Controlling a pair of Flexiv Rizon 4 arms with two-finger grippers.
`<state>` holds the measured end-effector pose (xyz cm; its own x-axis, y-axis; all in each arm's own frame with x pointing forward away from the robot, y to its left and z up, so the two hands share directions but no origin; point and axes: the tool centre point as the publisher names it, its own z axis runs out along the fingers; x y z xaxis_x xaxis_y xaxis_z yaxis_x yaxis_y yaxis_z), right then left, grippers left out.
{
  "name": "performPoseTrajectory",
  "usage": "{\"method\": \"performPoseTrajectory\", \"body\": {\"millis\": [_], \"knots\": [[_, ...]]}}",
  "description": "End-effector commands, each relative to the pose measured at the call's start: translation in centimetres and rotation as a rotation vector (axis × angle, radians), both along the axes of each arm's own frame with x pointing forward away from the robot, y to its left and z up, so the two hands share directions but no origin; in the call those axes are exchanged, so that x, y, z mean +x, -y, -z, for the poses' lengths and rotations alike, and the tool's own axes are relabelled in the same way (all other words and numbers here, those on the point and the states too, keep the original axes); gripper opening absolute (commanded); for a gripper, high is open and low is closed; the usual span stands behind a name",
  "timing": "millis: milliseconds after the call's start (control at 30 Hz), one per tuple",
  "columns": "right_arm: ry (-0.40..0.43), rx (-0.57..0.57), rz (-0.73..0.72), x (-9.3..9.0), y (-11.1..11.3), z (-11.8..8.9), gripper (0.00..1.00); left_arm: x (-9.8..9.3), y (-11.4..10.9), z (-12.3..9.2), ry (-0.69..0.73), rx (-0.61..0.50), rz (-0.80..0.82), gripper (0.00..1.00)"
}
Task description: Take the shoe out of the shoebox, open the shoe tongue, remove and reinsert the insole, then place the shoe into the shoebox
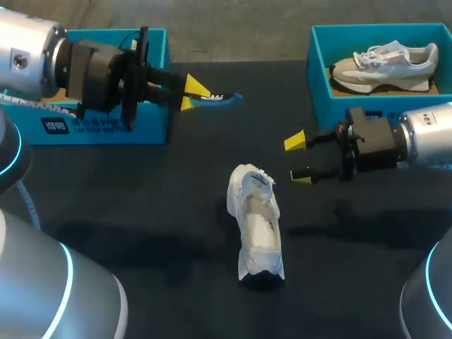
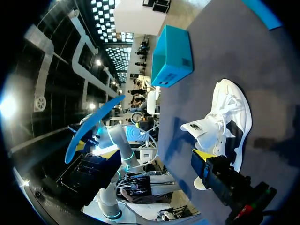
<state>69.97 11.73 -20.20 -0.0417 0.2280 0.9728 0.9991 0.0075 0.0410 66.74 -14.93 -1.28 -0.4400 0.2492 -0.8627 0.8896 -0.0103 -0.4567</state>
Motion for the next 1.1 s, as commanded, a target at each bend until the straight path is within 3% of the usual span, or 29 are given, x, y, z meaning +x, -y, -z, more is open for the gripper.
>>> {"method": "performPoseTrajectory", "body": {"millis": [33, 267, 700, 867, 1100], "knots": [[0.0, -0.001, 0.002, 0.0, -0.1, 0.0, 1.0, -1.1, 0.5, 0.5, 0.151, 0.025, -0.038, 0.0], [0.0, -0.001, 0.002, 0.0, -0.1, 0.0, 1.0, -2.8, 0.6, 3.1, 0.292, 0.034, -0.038, 0.0], [0.0, -0.001, 0.002, 0.0, -0.1, 0.0, 1.0, -2.8, 0.6, 3.1, 0.292, 0.034, -0.038, 0.0], [0.0, -0.001, 0.002, 0.0, -0.1, 0.0, 1.0, -3.5, 1.2, 5.8, 0.529, -0.022, 0.008, 0.0], [0.0, -0.001, 0.002, 0.0, -0.1, 0.0, 1.0, -3.2, 1.2, 8.1, 0.697, -0.092, 0.023, 0.0]]}}
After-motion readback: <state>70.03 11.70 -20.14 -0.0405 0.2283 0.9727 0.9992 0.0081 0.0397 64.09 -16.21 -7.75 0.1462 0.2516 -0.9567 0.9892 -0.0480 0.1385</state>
